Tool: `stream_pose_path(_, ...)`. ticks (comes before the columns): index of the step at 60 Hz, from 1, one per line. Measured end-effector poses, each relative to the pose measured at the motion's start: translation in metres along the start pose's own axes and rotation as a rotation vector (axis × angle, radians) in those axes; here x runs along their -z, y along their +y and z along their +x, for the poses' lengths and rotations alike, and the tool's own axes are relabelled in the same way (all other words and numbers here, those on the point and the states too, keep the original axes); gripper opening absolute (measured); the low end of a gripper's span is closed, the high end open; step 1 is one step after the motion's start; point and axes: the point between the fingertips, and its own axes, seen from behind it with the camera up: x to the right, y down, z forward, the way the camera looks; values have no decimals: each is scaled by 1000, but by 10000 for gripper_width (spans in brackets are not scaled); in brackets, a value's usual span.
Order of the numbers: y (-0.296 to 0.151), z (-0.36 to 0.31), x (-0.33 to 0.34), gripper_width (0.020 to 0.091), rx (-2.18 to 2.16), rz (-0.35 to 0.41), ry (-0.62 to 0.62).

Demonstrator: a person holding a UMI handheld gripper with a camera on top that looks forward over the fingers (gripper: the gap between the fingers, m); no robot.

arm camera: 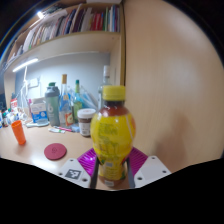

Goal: Pour water

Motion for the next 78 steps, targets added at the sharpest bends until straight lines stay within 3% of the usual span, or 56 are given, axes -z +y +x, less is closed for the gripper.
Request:
stream_pose_path(7, 1, 6, -2, 375, -68, 18, 54)
stream_pose_path(13, 2, 3, -1, 291, -80, -13, 59)
stream_pose_path(18, -1, -10, 1, 283, -84, -54, 53)
stream_pose_path(28, -86, -72, 9, 282, 127, 4, 17)
stream_pose_path(39, -176, -183, -5, 281, 872, 107, 49)
stream_pose_path(47, -183, -265, -22, 280, 1562, 207, 90)
stream_pose_path(57, -174, -307, -32, 281, 2110, 238, 151)
stream_pose_path(78, -173, -320, -40, 283, 2310, 203, 191)
